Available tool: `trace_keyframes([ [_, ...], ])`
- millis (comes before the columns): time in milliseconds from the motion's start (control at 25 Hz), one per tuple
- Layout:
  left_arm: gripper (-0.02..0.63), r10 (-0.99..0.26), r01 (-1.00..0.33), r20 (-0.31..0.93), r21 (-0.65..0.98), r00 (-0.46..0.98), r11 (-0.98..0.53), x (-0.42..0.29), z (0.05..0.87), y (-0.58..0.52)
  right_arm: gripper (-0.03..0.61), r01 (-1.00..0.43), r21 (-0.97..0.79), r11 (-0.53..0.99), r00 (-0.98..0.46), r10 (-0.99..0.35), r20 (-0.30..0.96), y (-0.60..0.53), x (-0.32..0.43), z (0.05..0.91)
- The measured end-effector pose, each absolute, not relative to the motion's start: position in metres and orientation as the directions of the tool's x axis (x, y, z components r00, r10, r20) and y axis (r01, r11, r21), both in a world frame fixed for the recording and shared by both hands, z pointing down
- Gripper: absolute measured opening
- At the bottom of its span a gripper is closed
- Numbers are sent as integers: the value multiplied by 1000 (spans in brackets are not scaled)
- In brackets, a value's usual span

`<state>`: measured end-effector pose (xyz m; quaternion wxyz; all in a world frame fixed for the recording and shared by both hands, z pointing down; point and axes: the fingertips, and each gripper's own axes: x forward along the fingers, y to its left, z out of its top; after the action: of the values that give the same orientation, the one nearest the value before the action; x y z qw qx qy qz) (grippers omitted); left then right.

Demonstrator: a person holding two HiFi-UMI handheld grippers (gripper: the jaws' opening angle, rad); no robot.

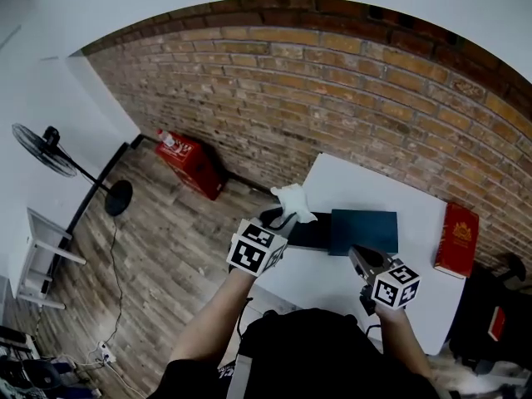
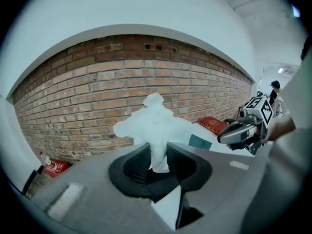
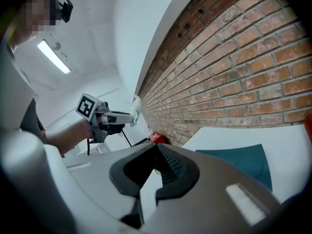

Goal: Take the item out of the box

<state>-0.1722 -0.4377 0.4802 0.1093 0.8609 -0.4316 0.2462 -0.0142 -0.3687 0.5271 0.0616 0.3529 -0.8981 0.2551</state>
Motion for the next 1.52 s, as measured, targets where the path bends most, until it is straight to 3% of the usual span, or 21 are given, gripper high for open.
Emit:
trace_keyframes([
  [360, 106, -762, -819, 377, -12, 527, -573, -214, 428, -428, 0, -649, -321, 689, -758, -621, 200, -367, -43, 479],
  [720, 106, -819, -845, 226, 41, 527, -533, -246, 394, -402, 0, -631, -252, 734, -776, -599, 198, -353, -68, 461],
  [1520, 104, -852, -870, 179, 126, 492, -476, -266, 418, -373, -2, -611, -186, 769, -790, -582, 190, -329, -93, 465],
])
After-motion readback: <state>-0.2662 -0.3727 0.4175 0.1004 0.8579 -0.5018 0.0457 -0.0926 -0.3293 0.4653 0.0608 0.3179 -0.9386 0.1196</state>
